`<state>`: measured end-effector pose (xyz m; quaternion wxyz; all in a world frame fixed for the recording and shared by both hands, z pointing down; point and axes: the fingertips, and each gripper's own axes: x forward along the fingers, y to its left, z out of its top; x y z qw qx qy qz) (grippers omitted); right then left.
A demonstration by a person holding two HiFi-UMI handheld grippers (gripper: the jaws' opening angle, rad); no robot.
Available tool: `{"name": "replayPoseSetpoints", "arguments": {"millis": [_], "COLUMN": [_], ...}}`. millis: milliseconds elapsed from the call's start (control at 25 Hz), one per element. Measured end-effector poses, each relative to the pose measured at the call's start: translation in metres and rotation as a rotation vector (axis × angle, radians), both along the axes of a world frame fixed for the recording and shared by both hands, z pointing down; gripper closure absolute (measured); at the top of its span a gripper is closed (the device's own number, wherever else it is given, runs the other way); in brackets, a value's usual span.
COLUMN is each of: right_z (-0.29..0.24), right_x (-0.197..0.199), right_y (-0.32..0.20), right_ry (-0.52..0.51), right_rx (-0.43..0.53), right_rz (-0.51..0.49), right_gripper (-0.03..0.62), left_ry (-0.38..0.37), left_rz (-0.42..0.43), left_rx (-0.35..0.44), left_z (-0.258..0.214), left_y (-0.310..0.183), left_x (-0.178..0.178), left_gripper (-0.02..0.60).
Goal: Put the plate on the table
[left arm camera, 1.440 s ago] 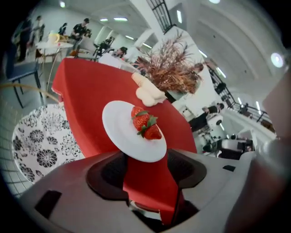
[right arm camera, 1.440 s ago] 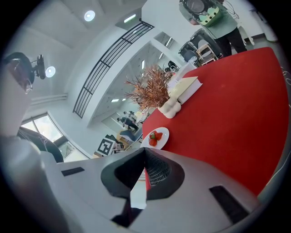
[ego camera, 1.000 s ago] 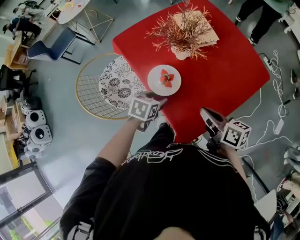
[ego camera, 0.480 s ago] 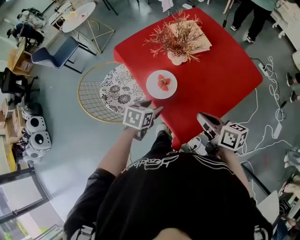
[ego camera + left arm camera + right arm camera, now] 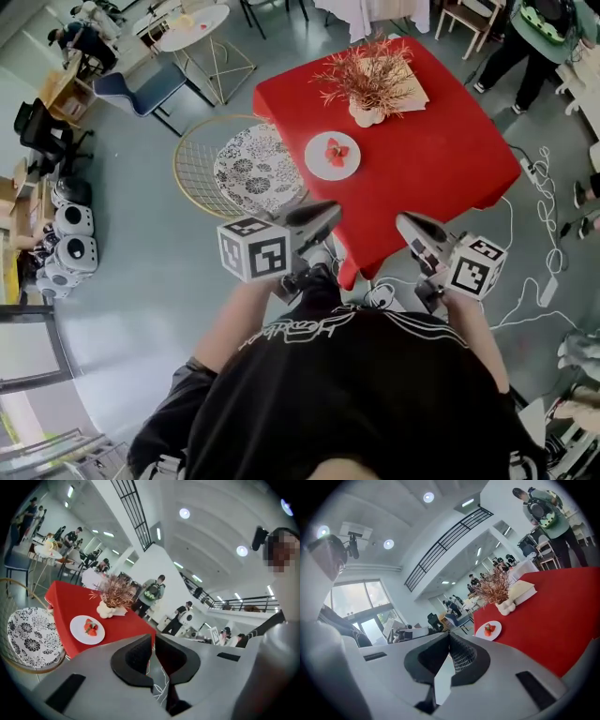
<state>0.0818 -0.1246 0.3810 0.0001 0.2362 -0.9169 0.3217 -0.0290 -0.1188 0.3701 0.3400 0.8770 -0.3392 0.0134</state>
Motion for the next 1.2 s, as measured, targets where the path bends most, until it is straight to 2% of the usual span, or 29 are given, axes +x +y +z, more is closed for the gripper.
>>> {"name": "replayPoseSetpoints", "arguments": {"millis": [80, 200, 240, 280, 440, 560, 840, 1200], "right_z": [-0.014, -0.033, -0.038, -0.042, -0.047, -0.045, -0.041, -0.059], "right_x": [-0.003, -0.008, -0.009, -0.01, -0.011, -0.011, -0.031, -0.05], "right_y": [0.016, 0.042, 0.049, 0.056, 0.076, 0.087, 0.118, 0.144], "right_ry": [0.007, 0.017, 0.017, 0.016, 0.045, 0.063, 0.08, 0.052], "right_rx": [0.031, 0.084, 0.098, 0.109, 0.163, 0.172, 0.158, 0.153], "right_rz": [-0.026, -0.066, -0.081, -0.094, -0.122, -0.131, -0.161, -0.092], "right_gripper": [0.587, 0.588, 0.588, 0.586, 0.587, 0.587, 0.587, 0.588], "left_ry": [0.024, 0.098, 0.103, 0.085, -0.074, -0.109, -0.09, -0.072], "left_rz": [0.006, 0.031, 0.035, 0.037, 0.049, 0.07, 0.058, 0.09], "left_rx": [0.024, 0.062, 0.088, 0.12, 0.217, 0.222, 0.209, 0.213], "left_z": [-0.018, -0.046, -0.053, -0.058, -0.057, -0.051, -0.052, -0.069], "left_y": [0.025, 0.06, 0.07, 0.078, 0.099, 0.109, 0.128, 0.151], "left_x": [0.007, 0.02, 0.023, 0.025, 0.031, 0.037, 0.025, 0.002], "left_gripper": [0.569, 0.573, 0.574, 0.574, 0.574, 0.574, 0.574, 0.574]}}
